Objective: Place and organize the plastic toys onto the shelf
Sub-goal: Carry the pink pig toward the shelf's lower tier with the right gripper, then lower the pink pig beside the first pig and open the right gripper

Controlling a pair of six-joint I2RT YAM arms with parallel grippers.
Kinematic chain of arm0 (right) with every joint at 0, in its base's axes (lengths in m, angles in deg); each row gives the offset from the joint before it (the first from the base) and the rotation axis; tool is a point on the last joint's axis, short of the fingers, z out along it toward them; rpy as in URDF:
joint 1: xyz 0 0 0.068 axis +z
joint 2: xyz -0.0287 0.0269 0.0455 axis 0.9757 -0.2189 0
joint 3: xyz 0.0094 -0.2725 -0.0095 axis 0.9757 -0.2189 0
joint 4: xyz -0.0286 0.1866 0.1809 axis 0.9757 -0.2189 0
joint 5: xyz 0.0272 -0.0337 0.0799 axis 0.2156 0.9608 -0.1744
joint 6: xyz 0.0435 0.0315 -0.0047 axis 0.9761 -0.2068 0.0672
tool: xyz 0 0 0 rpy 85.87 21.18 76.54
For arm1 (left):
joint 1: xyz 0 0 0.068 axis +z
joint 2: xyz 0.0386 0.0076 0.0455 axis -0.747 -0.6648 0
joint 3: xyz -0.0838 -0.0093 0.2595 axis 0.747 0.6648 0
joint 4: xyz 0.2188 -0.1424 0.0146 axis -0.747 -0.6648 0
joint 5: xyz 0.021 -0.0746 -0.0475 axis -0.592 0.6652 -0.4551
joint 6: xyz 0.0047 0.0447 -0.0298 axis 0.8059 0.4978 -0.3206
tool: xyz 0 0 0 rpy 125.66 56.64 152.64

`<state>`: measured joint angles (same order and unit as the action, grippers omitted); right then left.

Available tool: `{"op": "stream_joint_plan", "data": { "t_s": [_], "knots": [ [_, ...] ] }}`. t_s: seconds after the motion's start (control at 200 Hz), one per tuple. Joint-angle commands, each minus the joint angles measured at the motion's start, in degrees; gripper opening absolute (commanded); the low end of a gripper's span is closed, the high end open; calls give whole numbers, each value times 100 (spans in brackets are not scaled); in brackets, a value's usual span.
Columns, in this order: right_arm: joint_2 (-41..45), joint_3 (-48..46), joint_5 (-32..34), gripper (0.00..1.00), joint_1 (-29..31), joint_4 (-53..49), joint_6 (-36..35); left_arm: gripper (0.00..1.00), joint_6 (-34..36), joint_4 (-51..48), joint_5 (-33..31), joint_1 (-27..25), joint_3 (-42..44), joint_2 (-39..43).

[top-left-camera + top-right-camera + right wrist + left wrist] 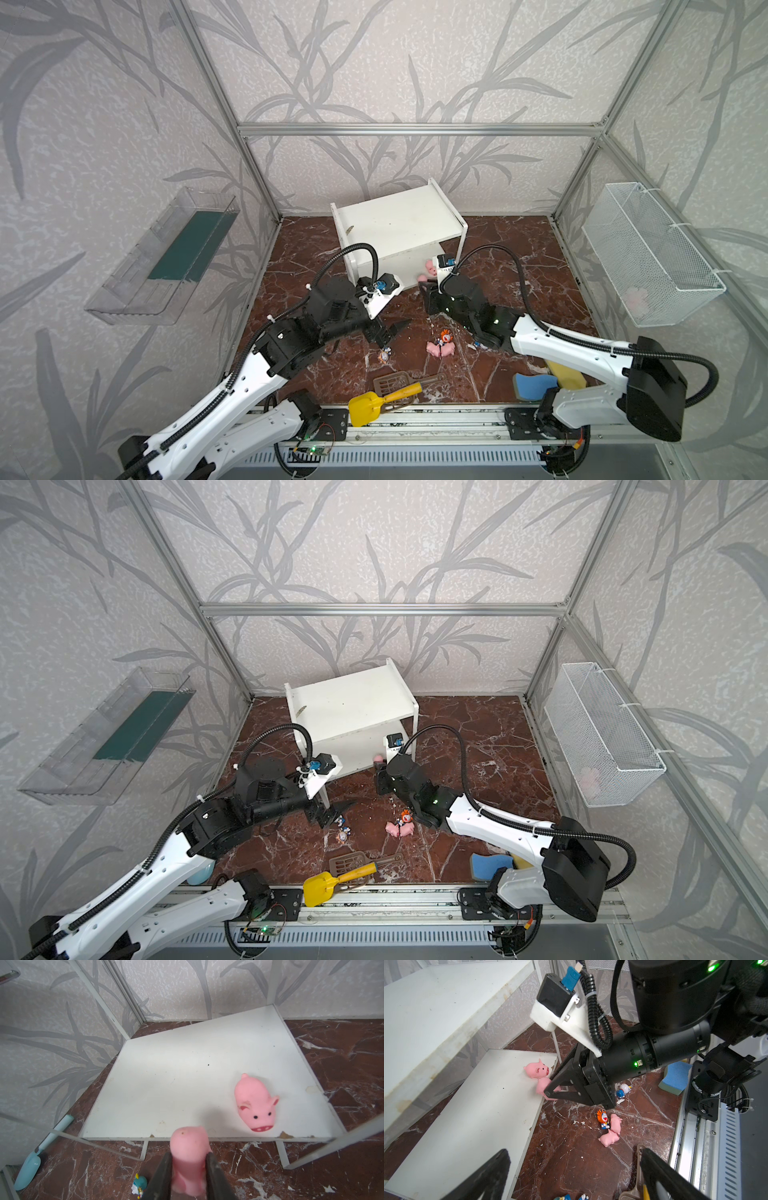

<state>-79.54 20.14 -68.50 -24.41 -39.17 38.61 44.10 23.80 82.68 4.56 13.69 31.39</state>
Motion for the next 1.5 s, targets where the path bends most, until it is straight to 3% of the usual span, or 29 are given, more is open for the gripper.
{"op": "stream_joint_plan", "data": {
  "t_s": [0.0,1.02,1.494],
  "knots": [
    [-155,-93,256,28,40,496,42,99,128,47,21,17,73,78],
    [-755,49,651,29,36,1241,125,99,126,33,24,21,78,107],
    [-987,76,852,38,40,1336,184,99,125,45,45,26,80,113]
  ]
}}
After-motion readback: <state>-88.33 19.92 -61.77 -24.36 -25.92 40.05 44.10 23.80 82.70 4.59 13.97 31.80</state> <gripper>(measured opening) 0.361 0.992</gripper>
